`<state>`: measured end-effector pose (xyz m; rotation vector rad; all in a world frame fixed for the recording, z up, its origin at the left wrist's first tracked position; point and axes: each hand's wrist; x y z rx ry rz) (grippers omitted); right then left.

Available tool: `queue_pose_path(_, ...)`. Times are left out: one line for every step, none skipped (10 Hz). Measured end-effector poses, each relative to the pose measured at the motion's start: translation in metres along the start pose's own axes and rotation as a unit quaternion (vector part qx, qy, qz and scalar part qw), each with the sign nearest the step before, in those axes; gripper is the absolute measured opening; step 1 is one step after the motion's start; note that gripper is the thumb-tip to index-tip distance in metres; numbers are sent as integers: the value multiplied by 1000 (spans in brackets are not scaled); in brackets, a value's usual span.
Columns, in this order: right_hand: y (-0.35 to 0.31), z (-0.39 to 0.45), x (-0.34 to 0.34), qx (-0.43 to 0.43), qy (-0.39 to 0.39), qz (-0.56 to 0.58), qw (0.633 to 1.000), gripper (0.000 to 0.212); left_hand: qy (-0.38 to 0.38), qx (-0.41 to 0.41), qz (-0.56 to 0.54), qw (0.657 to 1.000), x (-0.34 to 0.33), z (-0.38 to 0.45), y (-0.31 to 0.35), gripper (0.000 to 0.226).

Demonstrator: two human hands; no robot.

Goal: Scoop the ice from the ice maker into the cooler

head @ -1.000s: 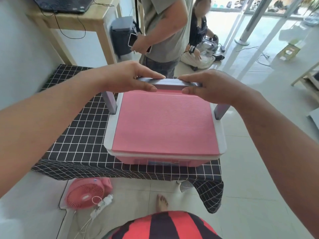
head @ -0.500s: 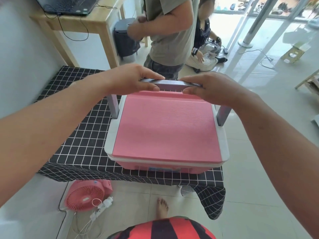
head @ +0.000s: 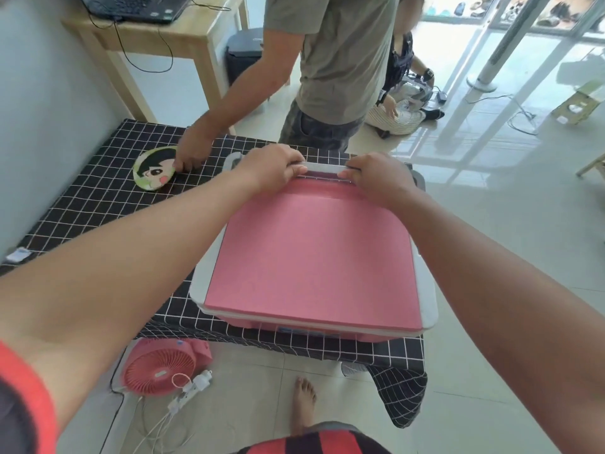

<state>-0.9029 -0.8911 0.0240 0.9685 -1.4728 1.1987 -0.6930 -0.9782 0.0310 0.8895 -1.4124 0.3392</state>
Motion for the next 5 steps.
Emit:
queue_pose_path(-1, 0, -8, -19, -26, 19, 999, 33, -5, 13, 1, 1000, -9, 3, -2, 31)
queue_pose_path(0, 0, -13, -34, -20, 42, 998, 35, -3, 19, -13, 1000, -15, 3, -6, 31)
queue_pose_path(-3, -6, -11, -36, -25, 46, 998, 35, -14, 19, -16, 1000, -14, -2, -4, 33)
queue_pose_path(-3, -13, -12, -39, -31, 58, 997, 34, -17, 23, -20, 999, -18, -7, -5, 40)
queue_pose_path(-6, -29, -6, -60, 13, 54, 997, 32, 19, 15, -32, 999, -12, -24, -1, 45)
Point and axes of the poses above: each hand's wrist, its own z-axis towards the middle knuckle, its own x-axis out of the back of the hand, y = z × x, and after that the axes turned 3 degrees about -x, right-handed
